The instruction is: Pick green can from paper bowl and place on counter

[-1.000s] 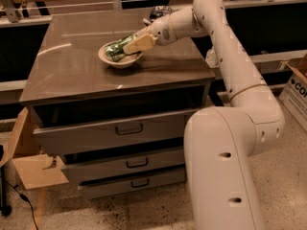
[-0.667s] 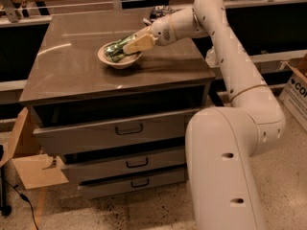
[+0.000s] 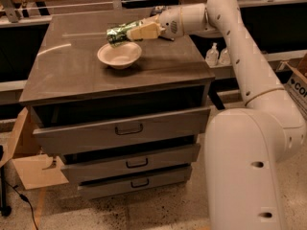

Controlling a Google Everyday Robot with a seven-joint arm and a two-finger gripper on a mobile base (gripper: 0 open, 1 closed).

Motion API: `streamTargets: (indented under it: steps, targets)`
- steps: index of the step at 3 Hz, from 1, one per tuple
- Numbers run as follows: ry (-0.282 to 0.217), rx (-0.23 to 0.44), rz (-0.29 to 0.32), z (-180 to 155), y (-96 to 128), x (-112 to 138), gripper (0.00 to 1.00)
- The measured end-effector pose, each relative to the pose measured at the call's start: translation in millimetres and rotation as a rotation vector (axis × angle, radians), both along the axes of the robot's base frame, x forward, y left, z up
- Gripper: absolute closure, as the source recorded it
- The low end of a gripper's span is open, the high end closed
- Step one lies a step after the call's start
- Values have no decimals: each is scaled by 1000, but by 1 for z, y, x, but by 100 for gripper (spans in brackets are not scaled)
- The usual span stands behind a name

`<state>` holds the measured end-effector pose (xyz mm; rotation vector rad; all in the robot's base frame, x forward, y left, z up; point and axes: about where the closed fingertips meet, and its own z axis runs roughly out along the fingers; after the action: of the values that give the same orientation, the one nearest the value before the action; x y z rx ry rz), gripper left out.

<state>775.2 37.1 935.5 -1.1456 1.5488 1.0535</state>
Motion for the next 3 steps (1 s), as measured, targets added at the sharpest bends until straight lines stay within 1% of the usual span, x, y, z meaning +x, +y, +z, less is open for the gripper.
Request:
streamTargets:
  steps: [1, 2, 3]
  targets:
    - [-48, 37, -96, 21, -26, 9, 100]
    - [-124, 36, -254, 40, -76, 21, 100]
    - [-181, 46, -401, 52, -124, 24, 100]
